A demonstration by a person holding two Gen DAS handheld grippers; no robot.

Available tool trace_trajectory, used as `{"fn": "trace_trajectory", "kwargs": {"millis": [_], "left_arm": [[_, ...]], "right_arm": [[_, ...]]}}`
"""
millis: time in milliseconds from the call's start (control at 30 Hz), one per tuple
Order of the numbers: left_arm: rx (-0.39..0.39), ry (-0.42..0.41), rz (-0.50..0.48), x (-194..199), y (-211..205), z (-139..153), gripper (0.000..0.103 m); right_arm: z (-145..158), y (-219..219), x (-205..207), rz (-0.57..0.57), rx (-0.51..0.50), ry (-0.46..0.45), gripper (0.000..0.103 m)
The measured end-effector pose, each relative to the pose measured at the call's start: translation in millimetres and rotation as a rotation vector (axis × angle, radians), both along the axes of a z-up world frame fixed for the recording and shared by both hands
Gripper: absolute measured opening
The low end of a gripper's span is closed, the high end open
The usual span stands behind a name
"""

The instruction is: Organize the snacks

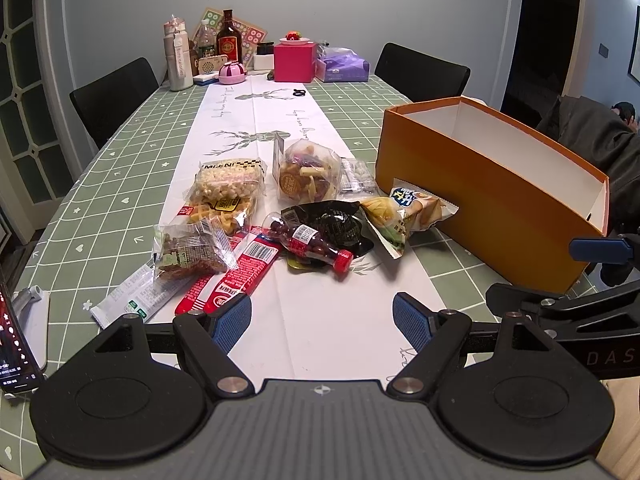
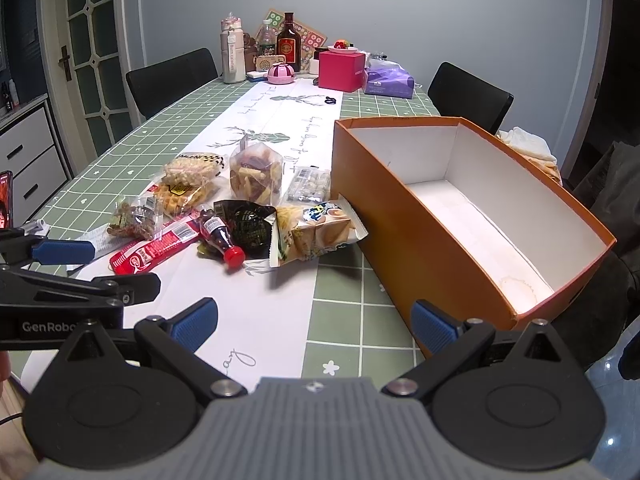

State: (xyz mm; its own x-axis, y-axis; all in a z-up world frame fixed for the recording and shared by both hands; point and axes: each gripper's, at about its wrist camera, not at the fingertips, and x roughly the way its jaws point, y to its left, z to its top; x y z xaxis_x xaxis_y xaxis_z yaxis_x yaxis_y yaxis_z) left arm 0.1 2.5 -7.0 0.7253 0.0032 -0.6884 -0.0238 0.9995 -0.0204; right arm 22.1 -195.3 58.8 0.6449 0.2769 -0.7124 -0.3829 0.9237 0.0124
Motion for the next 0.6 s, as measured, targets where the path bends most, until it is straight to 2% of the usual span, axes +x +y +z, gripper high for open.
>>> {"fn": "trace_trajectory", "kwargs": {"millis": [600], "left_arm": [[-0.005, 0.017, 0.001, 0.8, -1.3, -3.9, 0.094]], "right_arm": [[-5.7, 1.3, 3.0, -0.004, -0.005, 0.026, 0.100]]}}
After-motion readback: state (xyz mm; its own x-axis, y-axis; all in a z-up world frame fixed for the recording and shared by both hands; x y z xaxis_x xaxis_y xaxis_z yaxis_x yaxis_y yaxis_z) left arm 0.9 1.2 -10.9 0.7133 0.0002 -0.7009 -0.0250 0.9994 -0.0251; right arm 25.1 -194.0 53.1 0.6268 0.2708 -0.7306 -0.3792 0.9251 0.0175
